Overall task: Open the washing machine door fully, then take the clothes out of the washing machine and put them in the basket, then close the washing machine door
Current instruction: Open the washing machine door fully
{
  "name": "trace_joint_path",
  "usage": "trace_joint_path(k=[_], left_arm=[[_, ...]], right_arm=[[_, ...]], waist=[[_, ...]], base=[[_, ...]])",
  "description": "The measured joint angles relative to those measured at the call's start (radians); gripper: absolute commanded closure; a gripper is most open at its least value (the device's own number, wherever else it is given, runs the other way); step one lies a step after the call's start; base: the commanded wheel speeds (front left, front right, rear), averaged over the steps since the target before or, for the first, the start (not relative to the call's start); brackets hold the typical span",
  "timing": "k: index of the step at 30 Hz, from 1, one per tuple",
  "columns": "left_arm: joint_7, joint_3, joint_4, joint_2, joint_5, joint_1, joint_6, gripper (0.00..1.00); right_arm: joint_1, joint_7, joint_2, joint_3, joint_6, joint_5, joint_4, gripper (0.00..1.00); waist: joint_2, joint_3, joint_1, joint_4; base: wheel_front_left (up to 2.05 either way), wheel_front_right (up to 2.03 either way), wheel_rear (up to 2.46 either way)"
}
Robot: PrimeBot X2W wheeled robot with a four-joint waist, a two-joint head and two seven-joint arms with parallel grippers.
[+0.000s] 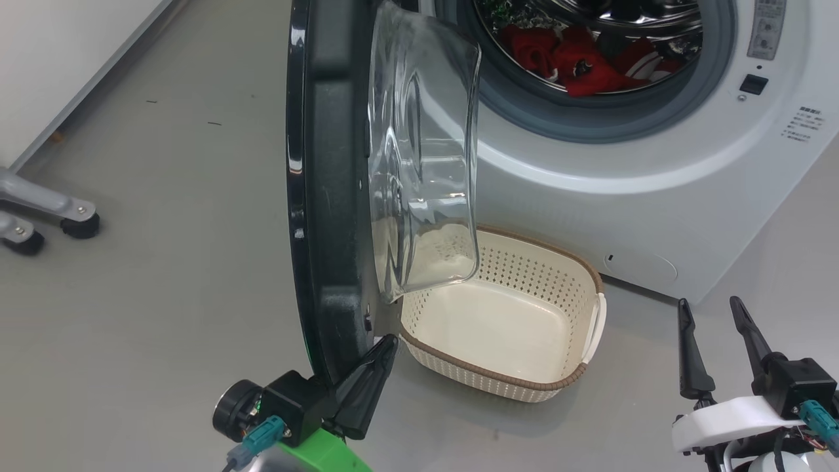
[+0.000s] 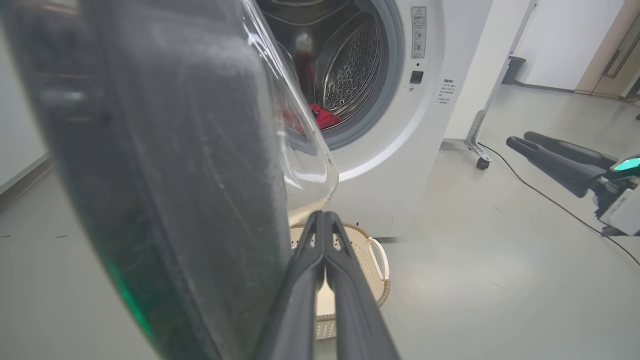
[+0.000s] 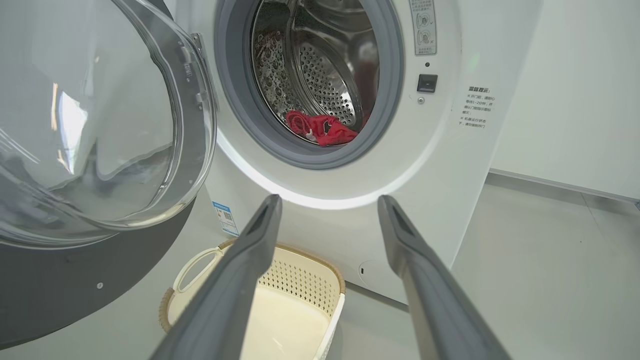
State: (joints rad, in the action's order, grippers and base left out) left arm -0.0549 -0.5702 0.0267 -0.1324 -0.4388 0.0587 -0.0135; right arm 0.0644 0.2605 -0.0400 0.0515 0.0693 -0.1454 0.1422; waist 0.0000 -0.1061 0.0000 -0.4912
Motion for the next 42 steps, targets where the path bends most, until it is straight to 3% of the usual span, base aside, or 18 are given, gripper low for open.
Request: trace_joint_path(k=[12, 24, 42], left_arm=[[-0.027, 0.086, 0.004, -0.015, 0.01, -0.02, 0.079, 1.0], [-0.061, 0.212, -0.012, -0.028, 0.018, -0.039, 0.113, 1.0], [-0.089, 0.401, -0.116, -0.063, -0.023, -0.013, 0.123, 1.0]], right_arm=[[-0.021, 0.0, 0.0, -0.008, 0.002, 0.006, -0.002, 0.0], [-0.045, 0.0, 0.0, -0.02, 0.002, 0.006, -0.006, 0.0], [-0.061, 0.0, 0.0, -0.022, 0.009, 0.01, -0.002, 0.0]], waist=[[0.0, -0.011, 0.0, -0.048], [0.0, -0.029, 0.0, -0.034], [0.0, -0.065, 0.0, -0.001]], base=[[0.0, 0.0, 0.0], [0.0, 0.0, 0.0], [0.0, 0.0, 0.0]])
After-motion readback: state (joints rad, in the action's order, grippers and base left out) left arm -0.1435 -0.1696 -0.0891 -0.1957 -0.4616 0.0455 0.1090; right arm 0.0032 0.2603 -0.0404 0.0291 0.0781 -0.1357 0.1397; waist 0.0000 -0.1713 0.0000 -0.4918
